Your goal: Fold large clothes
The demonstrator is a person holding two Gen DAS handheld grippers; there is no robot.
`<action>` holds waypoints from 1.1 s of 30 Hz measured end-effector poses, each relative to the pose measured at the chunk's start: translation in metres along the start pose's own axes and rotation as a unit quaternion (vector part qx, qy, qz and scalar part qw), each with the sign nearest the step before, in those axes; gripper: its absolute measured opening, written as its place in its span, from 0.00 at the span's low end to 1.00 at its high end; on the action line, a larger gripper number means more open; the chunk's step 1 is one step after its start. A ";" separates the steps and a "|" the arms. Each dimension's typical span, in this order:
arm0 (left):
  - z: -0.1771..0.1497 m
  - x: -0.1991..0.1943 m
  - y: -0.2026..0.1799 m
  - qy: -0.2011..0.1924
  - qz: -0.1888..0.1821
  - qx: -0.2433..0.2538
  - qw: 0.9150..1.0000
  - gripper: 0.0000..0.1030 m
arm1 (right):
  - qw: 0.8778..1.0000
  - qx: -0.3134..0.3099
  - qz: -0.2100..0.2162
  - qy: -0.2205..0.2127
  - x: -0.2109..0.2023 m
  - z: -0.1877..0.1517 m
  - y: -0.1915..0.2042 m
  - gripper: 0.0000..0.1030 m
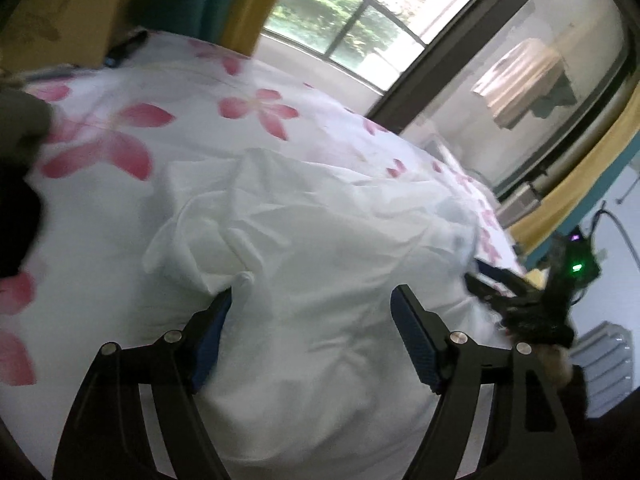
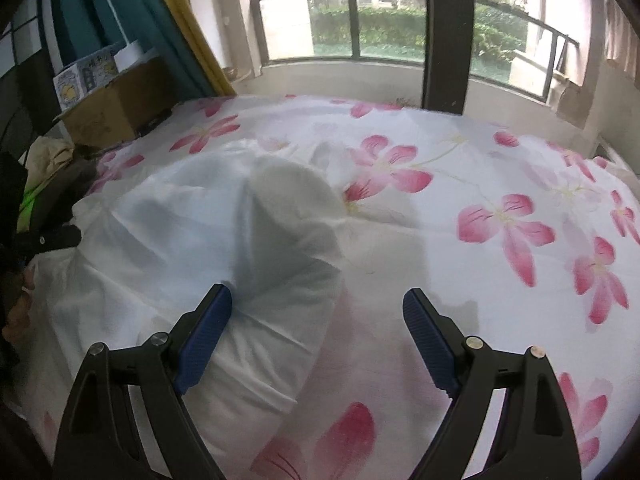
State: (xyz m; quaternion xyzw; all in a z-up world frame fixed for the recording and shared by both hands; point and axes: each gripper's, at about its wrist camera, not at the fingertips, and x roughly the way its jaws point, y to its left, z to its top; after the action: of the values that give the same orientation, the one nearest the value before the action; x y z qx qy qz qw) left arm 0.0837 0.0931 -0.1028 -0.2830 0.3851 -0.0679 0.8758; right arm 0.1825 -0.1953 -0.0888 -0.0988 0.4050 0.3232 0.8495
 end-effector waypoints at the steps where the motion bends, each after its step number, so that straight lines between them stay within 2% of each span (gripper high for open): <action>1: 0.001 0.003 0.000 0.003 -0.010 -0.001 1.000 0.77 | 1.000 0.001 0.004 0.004 0.002 0.000 0.001 0.84; 8: 0.001 0.014 -0.012 0.019 -0.039 0.003 0.999 0.77 | 1.000 -0.013 0.012 0.020 0.007 0.003 0.003 0.84; 11: 0.001 0.017 -0.026 0.022 -0.047 0.024 0.998 0.78 | 1.000 -0.018 0.007 0.021 0.007 0.003 0.006 0.84; 13: 0.001 0.020 -0.037 0.026 -0.048 0.042 0.998 0.85 | 1.000 -0.019 0.005 0.020 0.007 0.004 0.006 0.84; 18: 0.008 0.046 -0.051 0.046 -0.012 0.059 0.997 0.86 | 1.000 -0.015 0.002 0.017 0.005 0.003 0.008 0.84; 24: 0.011 0.057 -0.058 0.041 0.008 0.091 0.995 0.86 | 1.000 -0.015 0.021 0.019 0.006 0.002 0.010 0.84; 26: 0.010 0.058 -0.059 0.040 0.010 0.101 0.994 0.80 | 0.999 -0.012 0.038 0.022 0.007 0.002 0.010 0.79; 28: 0.009 0.058 -0.057 0.042 -0.005 0.100 0.994 0.56 | 0.997 -0.005 0.070 0.021 0.007 0.001 0.010 0.68; 29: 0.008 0.059 -0.054 0.043 -0.016 0.092 0.995 0.54 | 0.996 -0.005 0.082 0.020 0.007 0.000 0.011 0.64; 31: 0.008 0.057 -0.053 0.035 -0.017 0.091 0.995 0.41 | 0.996 -0.009 0.091 0.018 0.007 0.000 0.014 0.60; 33: 0.009 0.052 -0.053 0.023 -0.025 0.087 0.996 0.32 | 0.994 0.003 0.109 0.015 0.007 -0.001 0.010 0.43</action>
State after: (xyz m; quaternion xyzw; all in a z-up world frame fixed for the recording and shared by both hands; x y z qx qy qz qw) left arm 0.1313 0.0356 -0.1023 -0.2139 0.3910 -0.1296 0.8858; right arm 0.1788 -0.1848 -0.0936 -0.0562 0.4274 0.4115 0.8030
